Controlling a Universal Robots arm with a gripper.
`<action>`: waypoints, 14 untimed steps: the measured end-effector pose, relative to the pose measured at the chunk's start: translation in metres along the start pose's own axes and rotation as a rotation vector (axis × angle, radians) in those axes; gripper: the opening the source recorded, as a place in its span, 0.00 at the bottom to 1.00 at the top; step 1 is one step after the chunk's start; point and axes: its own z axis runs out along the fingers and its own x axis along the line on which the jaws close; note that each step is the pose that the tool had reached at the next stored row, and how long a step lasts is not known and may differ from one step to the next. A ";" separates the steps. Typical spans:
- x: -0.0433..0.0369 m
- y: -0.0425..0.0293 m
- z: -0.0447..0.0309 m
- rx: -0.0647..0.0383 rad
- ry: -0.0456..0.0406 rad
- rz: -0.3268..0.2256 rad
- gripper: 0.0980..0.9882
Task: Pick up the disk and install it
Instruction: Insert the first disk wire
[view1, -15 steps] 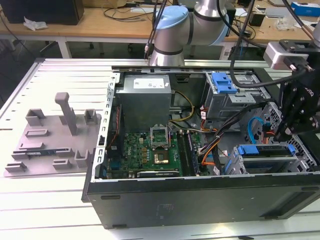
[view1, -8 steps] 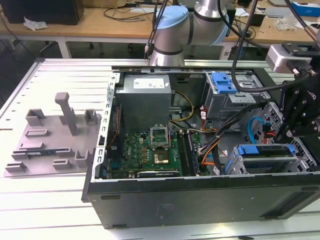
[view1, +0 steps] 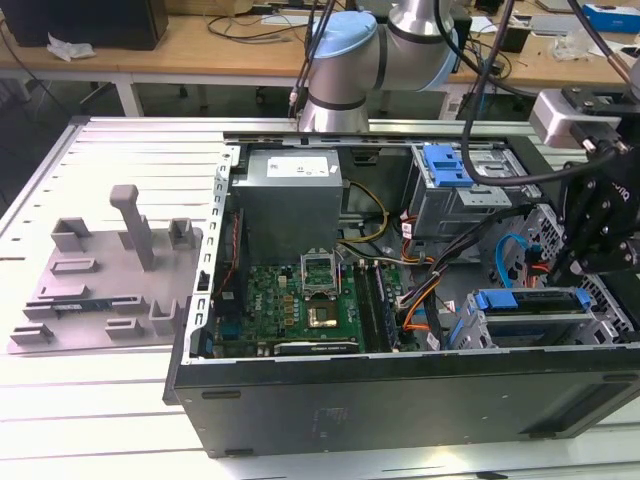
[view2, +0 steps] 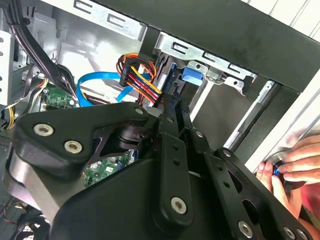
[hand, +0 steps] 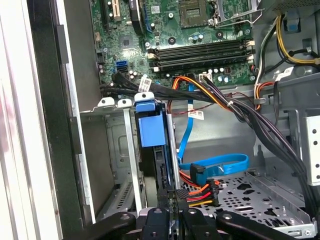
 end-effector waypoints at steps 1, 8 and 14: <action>0.0000 0.0000 -0.0001 0.000 0.0002 0.000 0.08; 0.0012 -0.0001 0.0002 0.000 -0.0128 -0.010 0.08; 0.0050 -0.0006 0.0008 0.002 -0.0152 -0.012 0.08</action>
